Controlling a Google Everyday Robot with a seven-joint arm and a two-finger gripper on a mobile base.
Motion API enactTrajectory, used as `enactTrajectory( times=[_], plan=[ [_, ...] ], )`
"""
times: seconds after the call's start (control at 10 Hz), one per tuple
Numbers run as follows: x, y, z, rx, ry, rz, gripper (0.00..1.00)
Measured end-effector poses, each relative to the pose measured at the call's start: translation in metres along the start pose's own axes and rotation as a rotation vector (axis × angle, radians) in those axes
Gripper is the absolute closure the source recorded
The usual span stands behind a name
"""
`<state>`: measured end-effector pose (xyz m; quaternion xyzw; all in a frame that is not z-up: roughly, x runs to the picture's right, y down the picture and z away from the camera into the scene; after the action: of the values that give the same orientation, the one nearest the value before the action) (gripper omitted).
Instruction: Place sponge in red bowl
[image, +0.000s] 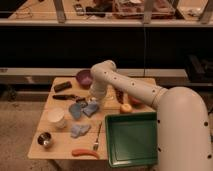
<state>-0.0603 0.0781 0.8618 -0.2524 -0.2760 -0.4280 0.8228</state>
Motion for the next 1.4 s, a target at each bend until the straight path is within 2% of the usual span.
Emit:
enactTrajectory(
  times=[0.7, 1.4],
  plan=[
    [0.012, -0.012, 0.033, -0.028, 0.051, -0.024, 0.35],
    [0.017, -0.013, 0.057, -0.043, 0.042, -0.021, 0.35]
  ],
)
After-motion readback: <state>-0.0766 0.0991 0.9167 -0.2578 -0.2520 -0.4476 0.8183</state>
